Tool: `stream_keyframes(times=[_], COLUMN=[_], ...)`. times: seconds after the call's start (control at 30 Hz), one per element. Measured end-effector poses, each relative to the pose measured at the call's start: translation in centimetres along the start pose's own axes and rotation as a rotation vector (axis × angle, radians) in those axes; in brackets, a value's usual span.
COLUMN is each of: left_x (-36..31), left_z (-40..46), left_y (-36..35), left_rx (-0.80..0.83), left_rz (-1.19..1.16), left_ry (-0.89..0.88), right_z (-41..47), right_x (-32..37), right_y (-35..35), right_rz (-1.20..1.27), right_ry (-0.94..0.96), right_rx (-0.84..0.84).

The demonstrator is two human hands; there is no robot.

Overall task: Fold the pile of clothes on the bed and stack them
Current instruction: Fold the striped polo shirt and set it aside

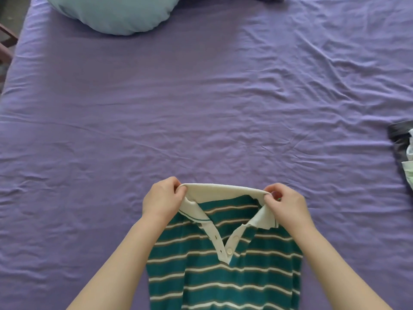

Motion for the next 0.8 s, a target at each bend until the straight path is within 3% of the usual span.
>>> stream_keyframes(times=[0.13, 0.23, 0.3, 0.4, 0.47, 0.53, 0.67, 0.8], left_x=[-1.3, -3.0, -5.1, -10.0, -13.6, -16.6, -18.6, -18.2], left_z=[1.2, 1.9, 1.8, 0.4, -0.5, -1.4, -1.3, 0.0], left_y=[0.2, -0.4, -1.0, -2.6, -5.0, -7.8, -12.0, -11.4], left_rx=[0.010, 0.058, 0.011, -0.059, 0.039, 0.183, 0.304, 0.276], left_rz=[-0.125, -0.074, 0.049, -0.039, -0.027, 0.108, 0.567, 0.597], left_ry=[0.114, 0.174, 0.065, -0.280, -0.514, -0.686, -0.753, -0.701], right_z=[1.4, 2.0, 2.4, 2.5, 1.7, 0.7, -0.5, -1.0], right_x=[0.9, 2.4, 1.7, -1.9, -5.0, -7.6, -9.8, -10.4], right_y=[-0.8, -3.1, -2.6, 1.3, 2.7, 2.2, 0.8, 2.2], right_rz=[0.409, 0.712, 0.657, 0.251, 0.147, 0.181, 0.153, 0.342], right_ry=[-0.189, -0.297, -0.229, -0.060, -0.050, -0.074, -0.044, -0.037], right_rx=[0.076, 0.286, 0.291, 0.021, -0.031, 0.066, 0.149, 0.009])
Point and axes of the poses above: each hand's wrist, its own z-axis towards the middle knuckle, its own y-axis out of the back of the hand, x = y × z, the point moved 8 cm from there along z, towards the middle knuckle
